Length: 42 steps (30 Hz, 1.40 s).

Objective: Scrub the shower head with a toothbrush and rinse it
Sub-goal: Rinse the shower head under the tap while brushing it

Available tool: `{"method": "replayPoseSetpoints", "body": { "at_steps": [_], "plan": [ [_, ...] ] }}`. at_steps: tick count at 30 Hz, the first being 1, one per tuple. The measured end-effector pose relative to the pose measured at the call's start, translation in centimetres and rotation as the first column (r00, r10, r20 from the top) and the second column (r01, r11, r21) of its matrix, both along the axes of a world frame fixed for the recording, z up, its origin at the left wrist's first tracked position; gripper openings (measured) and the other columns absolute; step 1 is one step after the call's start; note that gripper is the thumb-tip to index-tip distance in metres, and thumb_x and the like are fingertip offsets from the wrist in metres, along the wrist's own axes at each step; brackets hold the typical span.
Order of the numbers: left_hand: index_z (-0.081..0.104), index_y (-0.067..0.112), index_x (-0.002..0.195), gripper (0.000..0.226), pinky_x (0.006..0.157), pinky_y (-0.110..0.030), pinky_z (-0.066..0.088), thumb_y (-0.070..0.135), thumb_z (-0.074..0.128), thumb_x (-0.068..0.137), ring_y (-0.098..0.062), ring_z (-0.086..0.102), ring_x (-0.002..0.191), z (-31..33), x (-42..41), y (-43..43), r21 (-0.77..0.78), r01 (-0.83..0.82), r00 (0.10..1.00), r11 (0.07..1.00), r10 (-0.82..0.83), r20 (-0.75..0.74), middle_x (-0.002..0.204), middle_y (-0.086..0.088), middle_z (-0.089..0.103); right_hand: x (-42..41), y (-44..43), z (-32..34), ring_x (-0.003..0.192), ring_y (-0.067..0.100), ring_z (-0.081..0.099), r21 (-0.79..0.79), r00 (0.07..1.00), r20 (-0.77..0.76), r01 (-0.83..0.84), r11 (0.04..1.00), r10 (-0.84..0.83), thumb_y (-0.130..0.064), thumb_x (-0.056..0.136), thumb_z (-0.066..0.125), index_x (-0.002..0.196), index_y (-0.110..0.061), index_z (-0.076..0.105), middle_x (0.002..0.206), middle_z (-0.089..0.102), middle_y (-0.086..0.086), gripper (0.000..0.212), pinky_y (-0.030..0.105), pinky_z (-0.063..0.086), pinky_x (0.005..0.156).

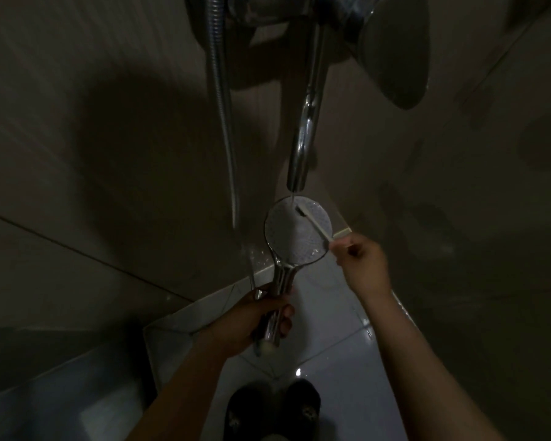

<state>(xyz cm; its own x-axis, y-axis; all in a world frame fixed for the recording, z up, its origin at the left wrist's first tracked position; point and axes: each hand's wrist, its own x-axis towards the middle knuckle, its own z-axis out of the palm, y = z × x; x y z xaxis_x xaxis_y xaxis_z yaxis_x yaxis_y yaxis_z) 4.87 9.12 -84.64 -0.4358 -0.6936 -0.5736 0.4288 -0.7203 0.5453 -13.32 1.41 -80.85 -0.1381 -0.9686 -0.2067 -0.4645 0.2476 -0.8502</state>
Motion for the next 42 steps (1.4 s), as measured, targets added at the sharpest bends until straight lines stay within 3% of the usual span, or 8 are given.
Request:
{"method": "replayPoseSetpoints", "body": {
  "at_steps": [4,8,14,20,25,31,37,42],
  "plan": [
    [0.05,0.004,0.112,0.032,0.05,-0.025,0.049,0.012,0.054,0.081,-0.018,0.056,0.052,0.2,-0.2,-0.2,-0.012,0.006,1.0,1.0,-0.006,0.005,0.066,-0.006,0.059,-0.6,0.6,-0.2,0.067,0.022,0.054,-0.015,0.999,0.018,0.047,0.999,-0.047,-0.006,0.086,0.063,0.069,-0.007,0.059,0.066,0.058,0.012,0.017,0.031,0.043,0.067],
    [0.056,0.008,0.106,0.025,0.05,-0.025,0.05,0.014,0.054,0.081,-0.017,0.058,0.053,0.5,-0.4,-0.6,-0.002,-0.05,0.998,0.999,0.05,-0.035,0.066,-0.005,0.06,0.4,3.3,-0.5,0.058,0.008,0.049,0.057,0.957,0.13,-0.269,0.962,0.26,-0.003,0.084,0.065,0.065,-0.022,0.058,0.061,0.053,-0.004,0.028,0.019,0.04,0.058],
    [0.054,0.006,0.111,0.03,0.051,-0.025,0.049,0.014,0.053,0.082,-0.016,0.057,0.053,0.3,0.5,-0.8,-0.027,-0.042,0.998,0.999,0.041,-0.038,0.066,-0.004,0.059,-1.8,0.8,-0.8,0.063,0.021,0.051,-0.042,0.999,-0.005,0.05,0.998,-0.05,-0.009,0.088,0.061,0.068,-0.016,0.053,0.063,0.055,0.006,0.023,0.03,0.042,0.065],
    [0.052,0.006,0.114,0.031,0.053,-0.026,0.049,0.014,0.051,0.084,-0.016,0.056,0.053,0.6,0.8,-1.4,-0.022,-0.074,0.996,0.997,0.073,-0.054,0.067,-0.003,0.057,-0.9,4.5,-1.0,0.06,0.011,0.05,0.045,0.975,0.09,-0.207,0.977,0.203,-0.006,0.085,0.064,0.07,-0.009,0.06,0.062,0.053,0.003,0.016,0.019,0.041,0.06],
    [0.052,0.005,0.113,0.031,0.051,-0.025,0.048,0.013,0.051,0.083,-0.016,0.054,0.052,0.9,0.7,-1.1,-0.02,-0.057,0.998,0.998,0.056,-0.03,0.066,-0.004,0.056,-2.5,2.0,-0.7,0.07,0.022,0.053,0.023,0.999,0.029,0.034,0.999,-0.034,-0.011,0.09,0.059,0.076,-0.004,0.058,0.07,0.058,0.01,0.015,0.031,0.043,0.07],
    [0.051,0.004,0.114,0.032,0.051,-0.026,0.049,0.013,0.051,0.083,-0.016,0.055,0.052,0.9,0.7,-1.3,-0.025,-0.071,0.997,0.997,0.07,-0.039,0.065,-0.004,0.057,-2.0,4.0,-1.0,0.062,0.014,0.05,0.067,0.997,0.067,-0.044,0.997,0.04,-0.008,0.086,0.063,0.07,0.0,0.055,0.062,0.054,0.004,0.019,0.025,0.041,0.062],
    [0.054,0.007,0.111,0.032,0.053,-0.026,0.05,0.014,0.055,0.08,-0.017,0.058,0.055,0.2,0.5,-0.7,0.011,-0.04,0.999,0.999,0.04,-0.008,0.068,-0.005,0.06,-0.4,0.5,-1.6,0.068,0.019,0.052,0.016,0.988,-0.13,0.09,0.996,-0.088,-0.011,0.089,0.059,0.074,-0.007,0.057,0.07,0.057,0.006,0.015,0.024,0.034,0.059],
    [0.056,0.009,0.108,0.028,0.052,-0.027,0.05,0.015,0.056,0.081,-0.017,0.059,0.055,0.3,0.2,-1.1,0.003,-0.053,0.999,0.999,0.053,0.008,0.068,-0.004,0.061,1.8,1.1,-1.3,0.064,0.012,0.052,-0.047,0.999,0.006,-0.051,0.998,0.051,-0.01,0.088,0.06,0.071,-0.018,0.056,0.067,0.056,-0.001,0.019,0.02,0.039,0.059]
  ]
}}
